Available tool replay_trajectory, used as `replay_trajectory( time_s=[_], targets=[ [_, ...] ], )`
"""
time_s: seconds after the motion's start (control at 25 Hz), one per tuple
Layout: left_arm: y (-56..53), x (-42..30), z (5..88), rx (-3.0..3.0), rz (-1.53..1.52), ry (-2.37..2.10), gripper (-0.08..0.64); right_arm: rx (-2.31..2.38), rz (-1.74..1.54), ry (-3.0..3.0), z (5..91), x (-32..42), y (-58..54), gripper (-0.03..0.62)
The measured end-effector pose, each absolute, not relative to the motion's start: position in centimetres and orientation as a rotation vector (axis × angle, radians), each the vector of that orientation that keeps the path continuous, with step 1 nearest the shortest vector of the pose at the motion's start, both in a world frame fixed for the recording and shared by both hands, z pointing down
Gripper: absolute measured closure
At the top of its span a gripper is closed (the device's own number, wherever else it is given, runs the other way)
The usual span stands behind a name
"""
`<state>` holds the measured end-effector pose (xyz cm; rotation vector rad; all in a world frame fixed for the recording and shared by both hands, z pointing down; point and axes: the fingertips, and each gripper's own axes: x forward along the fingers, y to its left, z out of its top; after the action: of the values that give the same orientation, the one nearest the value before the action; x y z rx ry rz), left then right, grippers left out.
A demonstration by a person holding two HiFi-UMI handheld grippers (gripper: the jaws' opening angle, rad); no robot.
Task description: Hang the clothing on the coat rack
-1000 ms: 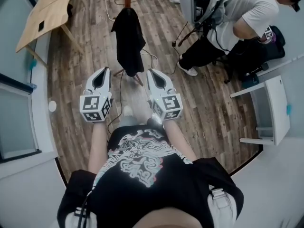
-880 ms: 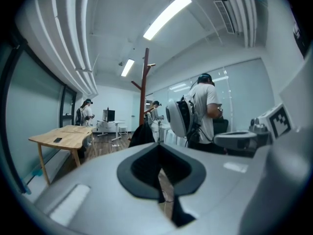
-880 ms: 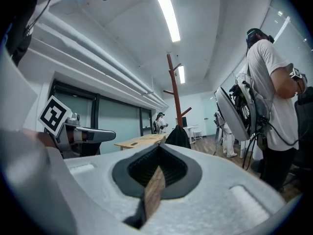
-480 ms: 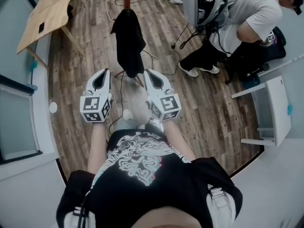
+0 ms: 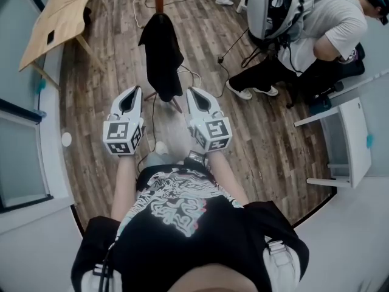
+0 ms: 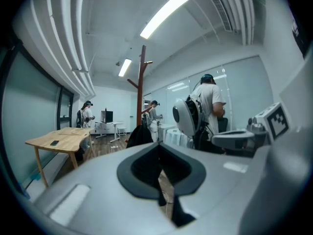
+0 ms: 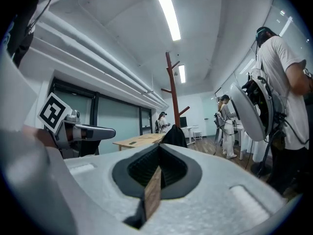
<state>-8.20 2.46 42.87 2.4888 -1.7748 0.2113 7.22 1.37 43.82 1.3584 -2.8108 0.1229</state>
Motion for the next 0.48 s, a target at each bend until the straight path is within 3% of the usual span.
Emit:
replay_trajectory(
  time_s=[0.48],
  targets=[
    [1.81, -8.96, 43.69, 2.443, 0.218, -1.804, 0.571, 1.336, 0.131, -2.804, 44.43, 7.31, 0.52, 0.594]
  ],
)
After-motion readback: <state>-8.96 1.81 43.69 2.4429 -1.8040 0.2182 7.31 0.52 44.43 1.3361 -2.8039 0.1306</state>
